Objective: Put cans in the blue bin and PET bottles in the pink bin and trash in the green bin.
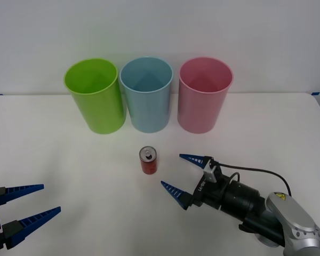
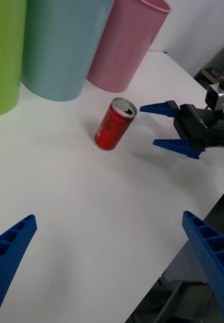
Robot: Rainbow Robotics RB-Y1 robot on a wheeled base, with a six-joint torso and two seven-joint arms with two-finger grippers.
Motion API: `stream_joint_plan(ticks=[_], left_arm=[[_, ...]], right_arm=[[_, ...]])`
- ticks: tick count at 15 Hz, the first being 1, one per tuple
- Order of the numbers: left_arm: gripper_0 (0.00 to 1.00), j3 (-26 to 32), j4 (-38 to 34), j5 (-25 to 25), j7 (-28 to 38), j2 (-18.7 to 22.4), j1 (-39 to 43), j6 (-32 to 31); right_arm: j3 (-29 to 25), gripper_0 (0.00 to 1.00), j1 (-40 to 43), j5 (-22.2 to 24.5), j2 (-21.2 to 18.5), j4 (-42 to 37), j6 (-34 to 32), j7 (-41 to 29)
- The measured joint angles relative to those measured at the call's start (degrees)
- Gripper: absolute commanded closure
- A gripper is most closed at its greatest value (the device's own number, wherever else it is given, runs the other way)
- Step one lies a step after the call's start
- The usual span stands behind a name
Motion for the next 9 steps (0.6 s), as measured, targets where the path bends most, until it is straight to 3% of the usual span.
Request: stream_joint_plan(ticks=[9], left_arm=[[0.00,0.0,0.0,0.0,0.0,0.0,0.0,0.0]], right_arm=[[3.9,0.00,-1.3,-0.5,1.0,0.0,3.0,0.7]])
